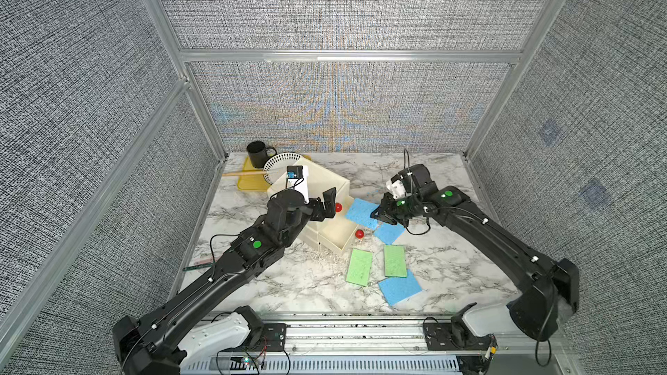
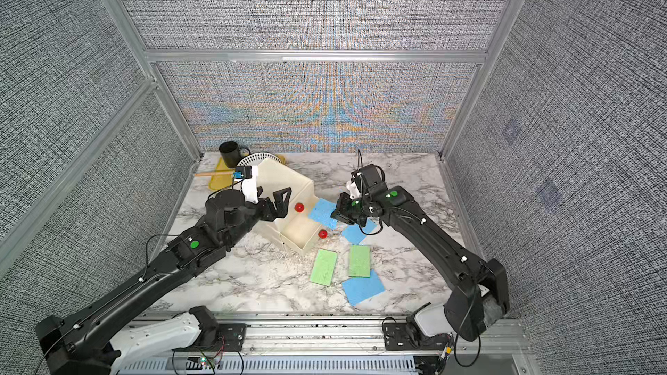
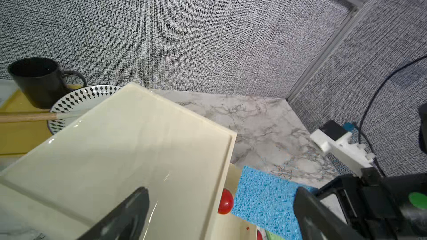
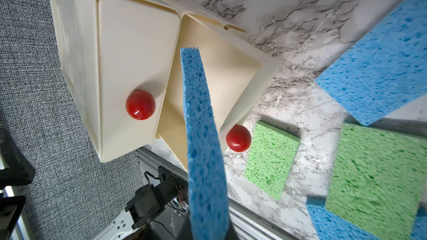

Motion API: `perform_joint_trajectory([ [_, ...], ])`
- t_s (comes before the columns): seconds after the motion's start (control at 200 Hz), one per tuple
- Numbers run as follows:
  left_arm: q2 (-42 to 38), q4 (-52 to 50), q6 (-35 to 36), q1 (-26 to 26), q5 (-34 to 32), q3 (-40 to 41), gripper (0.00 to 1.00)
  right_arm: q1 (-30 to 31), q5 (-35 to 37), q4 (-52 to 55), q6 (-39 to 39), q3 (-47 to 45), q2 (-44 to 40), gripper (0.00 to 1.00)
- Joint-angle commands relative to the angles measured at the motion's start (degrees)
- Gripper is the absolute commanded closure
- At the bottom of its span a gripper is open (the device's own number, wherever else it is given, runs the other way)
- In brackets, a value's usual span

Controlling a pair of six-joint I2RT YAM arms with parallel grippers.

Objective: Please put the sticky notes in the drawer by color
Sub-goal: Place the sponge in the drawer.

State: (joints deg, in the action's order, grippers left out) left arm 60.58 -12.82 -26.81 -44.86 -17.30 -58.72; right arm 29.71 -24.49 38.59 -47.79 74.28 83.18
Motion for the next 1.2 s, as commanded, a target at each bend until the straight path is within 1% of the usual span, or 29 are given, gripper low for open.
perform_joint_trajectory([
  [0.0,1.56,-6.42,2.14,0.29,-0.78,-2.14,0.00,0.26,-2.96,-2.27,-0.33,1.22,2.36,1.00],
  [0.29,0.43,-7.04,2.08,1.26,-0.54,-1.38,0.00,0.83,-7.60,-7.47,-2.43,4.54,10.83,1.00],
  [0.581,-1.10,-7.04,1.23,2.05,-0.06,-0.06,0.00,1.38,-7.97,-10.88,-5.36,6.78,16.32,1.00],
  [0.661,-0.99,-7.03,0.98,2.10,0.16,0.18,0.00,1.66,-7.50,-10.11,-5.51,7.44,17.48,0.90],
  [0.706,-0.90,-7.04,0.88,2.10,0.25,0.27,0.00,1.83,-6.82,-8.72,-4.92,8.39,18.06,0.81],
  [0.736,-0.83,-6.98,0.75,2.06,0.33,0.26,0.00,2.01,-6.26,-7.67,-4.29,8.99,18.32,0.77],
  [0.911,-0.98,-7.01,1.22,2.22,0.42,0.45,0.00,2.74,-1.11,0.11,0.17,12.38,19.19,0.61],
  [1.026,-0.90,-7.01,1.67,2.32,0.58,0.52,0.00,2.63,2.64,5.84,3.62,14.40,19.38,0.58],
  [1.196,-0.64,-6.99,1.55,2.45,1.03,0.53,0.00,2.61,4.27,12.98,8.85,17.61,20.30,0.58],
])
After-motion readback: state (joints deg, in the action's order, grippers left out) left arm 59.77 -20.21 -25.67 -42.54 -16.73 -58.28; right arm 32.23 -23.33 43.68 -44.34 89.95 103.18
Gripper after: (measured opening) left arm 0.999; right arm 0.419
